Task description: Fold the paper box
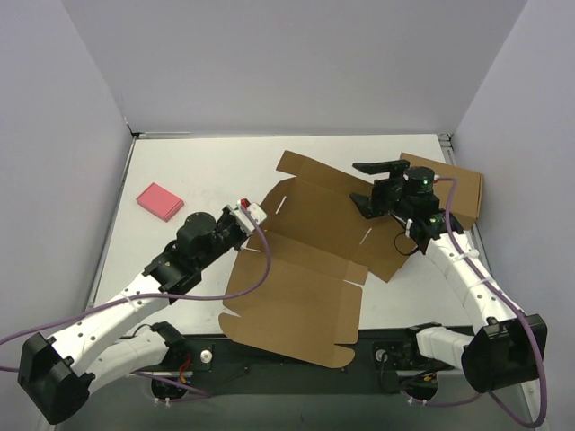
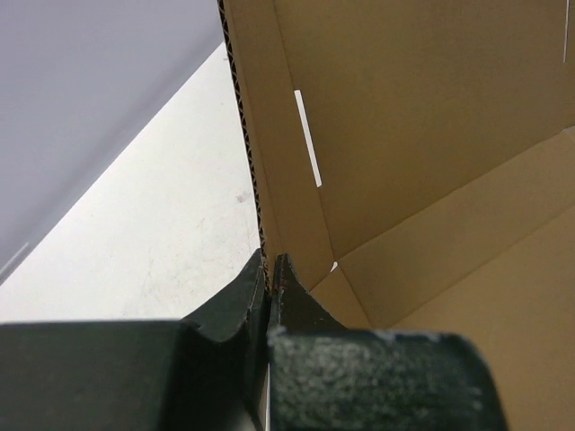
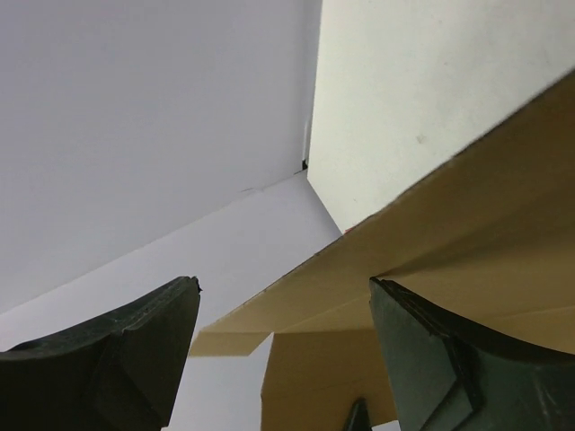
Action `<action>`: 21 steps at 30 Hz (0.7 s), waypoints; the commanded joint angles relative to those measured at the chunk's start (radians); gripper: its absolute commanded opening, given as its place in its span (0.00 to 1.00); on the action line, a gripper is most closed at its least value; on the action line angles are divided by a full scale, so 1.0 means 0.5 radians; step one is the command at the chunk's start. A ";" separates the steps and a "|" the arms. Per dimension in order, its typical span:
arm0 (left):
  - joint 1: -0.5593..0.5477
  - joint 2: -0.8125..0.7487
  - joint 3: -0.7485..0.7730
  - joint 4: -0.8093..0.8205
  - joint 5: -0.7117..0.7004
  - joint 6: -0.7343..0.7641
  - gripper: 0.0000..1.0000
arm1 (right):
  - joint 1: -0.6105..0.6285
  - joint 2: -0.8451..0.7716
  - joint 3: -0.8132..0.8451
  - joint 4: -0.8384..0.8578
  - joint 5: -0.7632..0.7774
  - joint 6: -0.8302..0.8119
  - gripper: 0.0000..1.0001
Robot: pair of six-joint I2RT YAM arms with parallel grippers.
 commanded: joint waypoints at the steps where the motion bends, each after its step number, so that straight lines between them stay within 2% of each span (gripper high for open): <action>1: -0.129 -0.068 -0.066 0.042 -0.132 0.206 0.00 | 0.010 0.074 0.123 -0.239 -0.059 0.120 0.78; 13: -0.203 -0.083 -0.082 0.039 -0.188 0.252 0.00 | 0.071 0.268 0.252 -0.301 -0.151 0.118 0.72; 16: -0.203 -0.083 -0.082 0.042 -0.227 0.261 0.00 | 0.083 0.265 0.237 -0.304 -0.166 0.117 0.65; 21: -0.203 -0.043 -0.054 0.027 -0.270 0.206 0.00 | 0.102 0.173 0.160 -0.350 -0.096 0.102 0.42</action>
